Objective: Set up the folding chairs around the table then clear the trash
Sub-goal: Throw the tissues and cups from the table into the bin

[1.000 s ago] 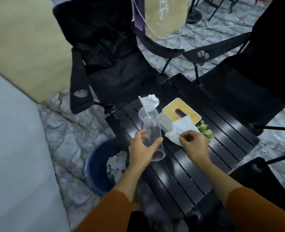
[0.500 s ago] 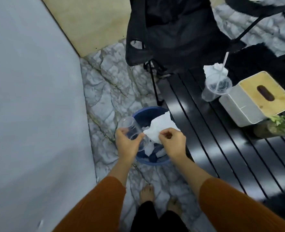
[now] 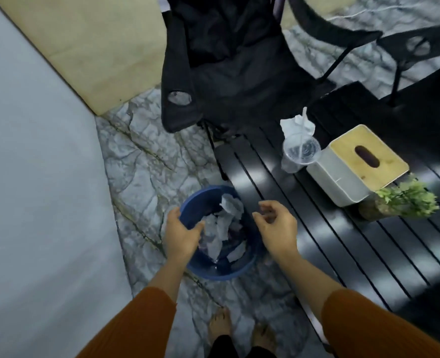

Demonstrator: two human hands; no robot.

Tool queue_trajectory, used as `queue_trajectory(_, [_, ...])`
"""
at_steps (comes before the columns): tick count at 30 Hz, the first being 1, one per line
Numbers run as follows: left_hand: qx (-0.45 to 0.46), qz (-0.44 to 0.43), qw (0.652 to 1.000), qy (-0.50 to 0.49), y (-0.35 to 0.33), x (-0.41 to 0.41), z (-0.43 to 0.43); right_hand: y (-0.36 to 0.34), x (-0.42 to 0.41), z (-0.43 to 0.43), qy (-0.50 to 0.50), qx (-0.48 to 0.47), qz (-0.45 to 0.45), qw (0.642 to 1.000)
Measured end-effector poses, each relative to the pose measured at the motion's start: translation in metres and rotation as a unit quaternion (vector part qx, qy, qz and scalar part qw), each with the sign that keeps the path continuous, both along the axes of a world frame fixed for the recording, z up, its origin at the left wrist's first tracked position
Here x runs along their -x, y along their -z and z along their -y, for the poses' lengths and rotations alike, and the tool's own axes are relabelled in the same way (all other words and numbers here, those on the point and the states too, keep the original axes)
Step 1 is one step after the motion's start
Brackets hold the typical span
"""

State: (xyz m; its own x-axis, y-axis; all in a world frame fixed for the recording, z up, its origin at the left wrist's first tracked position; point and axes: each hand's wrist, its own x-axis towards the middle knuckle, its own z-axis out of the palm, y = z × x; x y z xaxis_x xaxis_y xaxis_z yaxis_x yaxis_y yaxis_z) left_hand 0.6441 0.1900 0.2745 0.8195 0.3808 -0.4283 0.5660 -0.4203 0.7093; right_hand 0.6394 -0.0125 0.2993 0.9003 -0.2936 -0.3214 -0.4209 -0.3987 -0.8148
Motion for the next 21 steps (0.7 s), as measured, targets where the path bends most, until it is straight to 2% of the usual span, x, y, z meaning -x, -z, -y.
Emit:
queue_trajectory(6, [-0.002, 0.088, 0.991, 0.099, -0.042, -0.082, 0.053, -0.051, -0.047, 0.058, 0.065, 0.007, 0.099, 0.993])
queue_trajectory(14, [-0.023, 0.144, 0.938, 0.314, -0.033, -0.203, 0.144, -0.036, -0.108, 0.099, 0.021, 0.134, 0.089, 0.987])
queue_trajectory(21, [-0.031, 0.128, 0.898, 0.419, 0.023, -0.274, 0.192, -0.007, -0.147, 0.106, -0.029, 0.186, 0.056, 0.981])
